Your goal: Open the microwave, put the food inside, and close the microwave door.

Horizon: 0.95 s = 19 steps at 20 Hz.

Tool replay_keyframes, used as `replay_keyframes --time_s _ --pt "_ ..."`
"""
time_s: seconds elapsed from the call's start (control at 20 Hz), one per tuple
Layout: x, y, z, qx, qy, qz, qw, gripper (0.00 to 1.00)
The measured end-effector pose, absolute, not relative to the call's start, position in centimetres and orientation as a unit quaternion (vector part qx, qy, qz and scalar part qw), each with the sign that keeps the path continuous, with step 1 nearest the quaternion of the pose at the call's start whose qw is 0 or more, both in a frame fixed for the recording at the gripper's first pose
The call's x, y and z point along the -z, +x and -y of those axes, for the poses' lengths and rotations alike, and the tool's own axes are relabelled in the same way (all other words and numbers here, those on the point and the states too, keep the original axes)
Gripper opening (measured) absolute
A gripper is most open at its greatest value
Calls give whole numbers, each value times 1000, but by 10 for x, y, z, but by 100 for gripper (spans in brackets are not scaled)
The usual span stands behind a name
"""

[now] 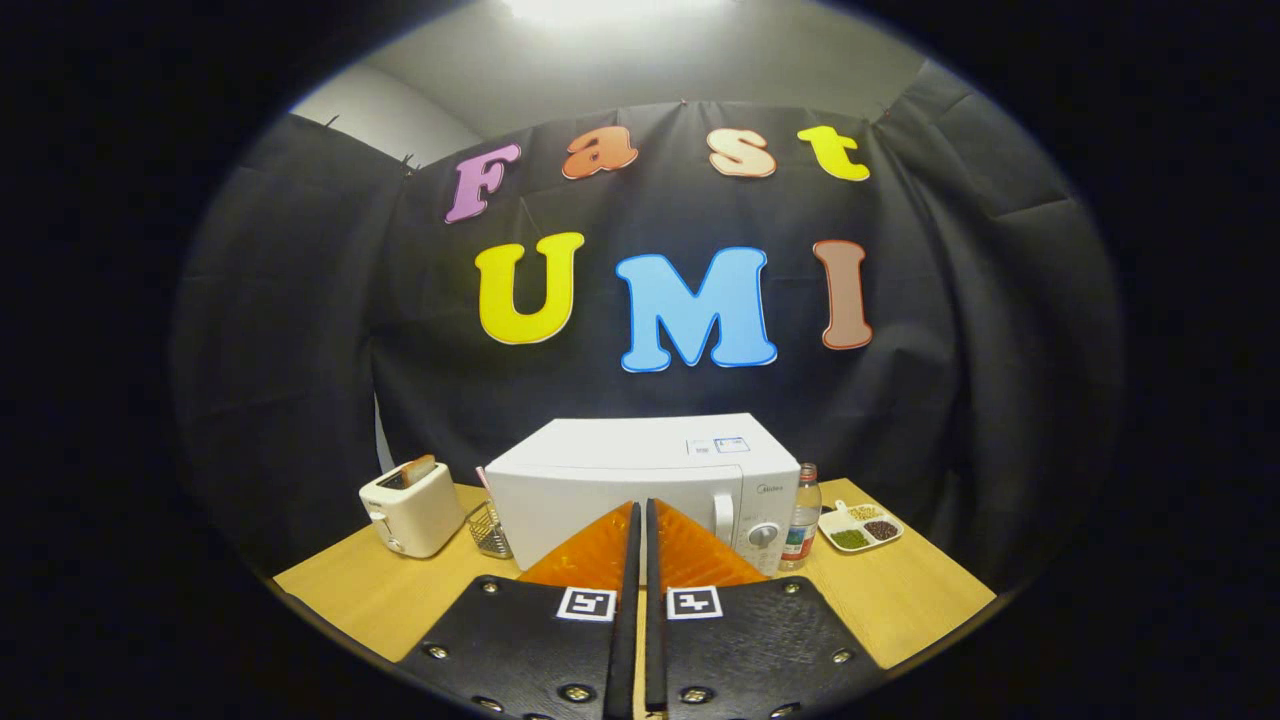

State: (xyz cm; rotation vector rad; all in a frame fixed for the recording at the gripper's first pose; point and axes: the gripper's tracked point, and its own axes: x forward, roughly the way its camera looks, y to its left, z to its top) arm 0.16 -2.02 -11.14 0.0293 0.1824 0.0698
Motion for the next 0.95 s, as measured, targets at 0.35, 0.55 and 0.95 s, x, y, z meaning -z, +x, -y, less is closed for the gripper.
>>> replay_keyframes --time_s 0.35,0.55,0.95 --pt "57 -8 11 -2 13 -60 998 57" --pt "42 -6 15 35 2 -38 999 97" --pt "47 1 7 27 -18 -39 999 98"
